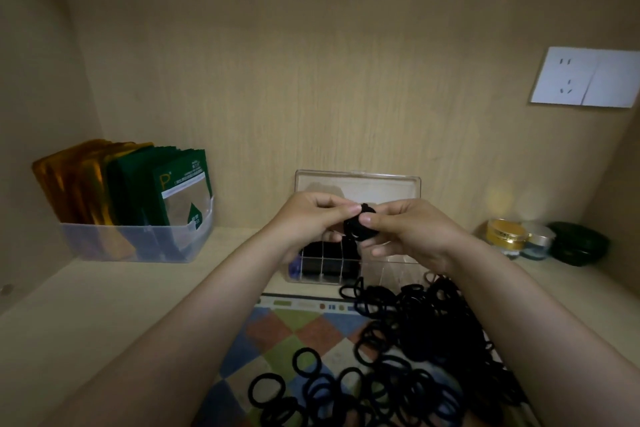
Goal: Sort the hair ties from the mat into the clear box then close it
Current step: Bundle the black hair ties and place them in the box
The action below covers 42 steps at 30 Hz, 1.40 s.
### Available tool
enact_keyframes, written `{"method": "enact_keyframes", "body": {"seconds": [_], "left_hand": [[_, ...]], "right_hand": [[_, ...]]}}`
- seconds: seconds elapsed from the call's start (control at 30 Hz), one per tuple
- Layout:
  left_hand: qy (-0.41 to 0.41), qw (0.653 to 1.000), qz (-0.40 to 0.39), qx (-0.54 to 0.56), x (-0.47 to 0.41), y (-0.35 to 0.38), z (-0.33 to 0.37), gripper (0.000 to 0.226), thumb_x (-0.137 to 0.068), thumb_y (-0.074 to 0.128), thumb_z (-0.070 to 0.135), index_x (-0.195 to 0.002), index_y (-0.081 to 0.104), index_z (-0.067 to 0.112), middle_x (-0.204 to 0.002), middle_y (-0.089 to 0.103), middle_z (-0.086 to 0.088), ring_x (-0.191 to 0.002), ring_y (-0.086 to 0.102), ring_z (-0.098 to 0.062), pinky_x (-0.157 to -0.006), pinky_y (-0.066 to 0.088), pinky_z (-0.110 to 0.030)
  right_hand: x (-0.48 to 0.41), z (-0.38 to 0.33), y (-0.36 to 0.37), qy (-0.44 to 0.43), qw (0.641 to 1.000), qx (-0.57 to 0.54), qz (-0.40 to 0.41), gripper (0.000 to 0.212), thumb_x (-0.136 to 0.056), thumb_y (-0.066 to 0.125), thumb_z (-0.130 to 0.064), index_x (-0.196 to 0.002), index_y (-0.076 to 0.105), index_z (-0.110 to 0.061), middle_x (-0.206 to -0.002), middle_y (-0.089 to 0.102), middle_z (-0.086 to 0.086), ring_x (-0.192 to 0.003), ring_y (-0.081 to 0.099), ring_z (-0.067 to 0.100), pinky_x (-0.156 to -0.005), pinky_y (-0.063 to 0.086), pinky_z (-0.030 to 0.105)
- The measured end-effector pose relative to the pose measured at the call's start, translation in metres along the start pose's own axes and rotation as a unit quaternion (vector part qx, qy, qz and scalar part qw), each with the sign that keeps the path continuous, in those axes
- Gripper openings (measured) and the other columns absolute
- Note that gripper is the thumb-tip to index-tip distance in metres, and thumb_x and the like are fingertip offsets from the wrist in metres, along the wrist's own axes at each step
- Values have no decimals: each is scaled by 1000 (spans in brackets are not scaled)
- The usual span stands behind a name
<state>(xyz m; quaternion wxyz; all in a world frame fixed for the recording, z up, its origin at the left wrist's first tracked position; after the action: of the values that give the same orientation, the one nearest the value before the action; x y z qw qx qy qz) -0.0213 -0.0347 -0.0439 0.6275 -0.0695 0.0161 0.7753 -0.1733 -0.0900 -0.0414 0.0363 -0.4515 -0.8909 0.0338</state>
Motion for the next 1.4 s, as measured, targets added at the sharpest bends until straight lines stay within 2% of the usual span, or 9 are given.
{"method": "enact_keyframes", "body": {"seconds": [0.1, 0.2, 0.37, 0.6, 0.77, 0.97, 1.1, 1.3, 1.4], "left_hand": [[49, 989, 43, -132, -15, -10, -7, 16, -95, 63, 34, -96, 76, 25, -90, 76, 6, -84, 70, -9, -72, 54, -22], [120, 943, 79, -299, -19, -16, -16, 21, -98, 55, 33, -109, 73, 29, -105, 69, 18, -97, 61, 1, -80, 44, -16], [127, 880, 9, -458, -26, -18, -46, 43, -98, 48, 29, -141, 49, 35, -135, 52, 6, -133, 35, -15, -105, 31, -29], [149, 855, 20, -496, -25, -19, -54, 50, -98, 39, 34, -147, 36, 33, -149, 41, 9, -139, 30, -16, -112, 26, -35], [164, 841, -9, -516, -19, -17, -54, 56, -91, 45, 61, -143, 38, 41, -147, 39, 12, -138, 27, -14, -110, 25, -35], [158, 831, -23, -533, -17, -17, -53, 49, -92, 43, 65, -135, 51, 44, -147, 36, 10, -139, 23, -13, -112, 21, -35], [148, 835, -35, -528, -16, -16, -51, 44, -93, 43, 64, -131, 54, 45, -147, 35, 10, -139, 21, -12, -113, 20, -35], [159, 853, -9, -498, -13, -17, -46, 41, -87, 54, 64, -123, 53, 43, -137, 46, 12, -132, 34, -13, -108, 28, -34], [161, 854, -10, -494, -14, -17, -45, 45, -86, 54, 64, -124, 46, 42, -135, 49, 14, -128, 39, -14, -105, 34, -35]], "right_hand": [[-19, -4, -12, 15, 998, 49, 44, 14, -87, 74, -10, -95, 73, 2, -83, 76, 16, -65, 70, 20, -57, 61, 28], [-39, -1, -16, 21, 984, 152, 94, 15, -86, 77, -14, -88, 71, 0, -77, 74, 11, -59, 66, 17, -48, 54, 24], [-61, 12, -5, 30, 951, 274, 137, 16, -84, 78, -17, -85, 74, -2, -73, 70, 11, -57, 61, 16, -43, 47, 20], [-77, 14, 16, 10, 820, 550, 159, 29, -77, 78, -39, -85, 73, -12, -76, 69, 3, -70, 64, 16, -53, 42, 23], [-81, 18, 31, 38, 728, 674, 122, 17, -83, 68, -24, -92, 56, -14, -87, 62, 2, -81, 62, 21, -67, 48, 27], [-81, 17, 24, 55, 766, 640, -19, 22, -85, 60, -30, -71, 64, -13, -68, 59, 2, -67, 56, 19, -60, 44, 29], [-70, 9, 16, 19, 803, 595, -33, 24, -91, 56, -27, -93, 76, -15, -86, 70, 5, -82, 62, 20, -75, 50, 33], [-45, 20, 18, -67, 768, 637, 3, 37, -93, 46, -25, -121, 69, -33, -124, 48, 2, -117, 41, 21, -101, 42, 40], [-40, 27, 20, -96, 730, 677, 17, 39, -95, 41, -31, -123, 68, -34, -132, 43, 2, -122, 35, 22, -101, 38, 41]]}}
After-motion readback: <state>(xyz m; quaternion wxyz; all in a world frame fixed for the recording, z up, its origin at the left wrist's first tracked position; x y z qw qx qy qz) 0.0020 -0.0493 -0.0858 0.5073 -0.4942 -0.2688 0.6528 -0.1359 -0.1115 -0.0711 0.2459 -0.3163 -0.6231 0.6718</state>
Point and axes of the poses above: each hand's wrist, its own x-axis away from the middle knuckle, its own y-axis out of the palm, z = x × y, the point moved 5 cm from there along -x, towards the middle knuckle
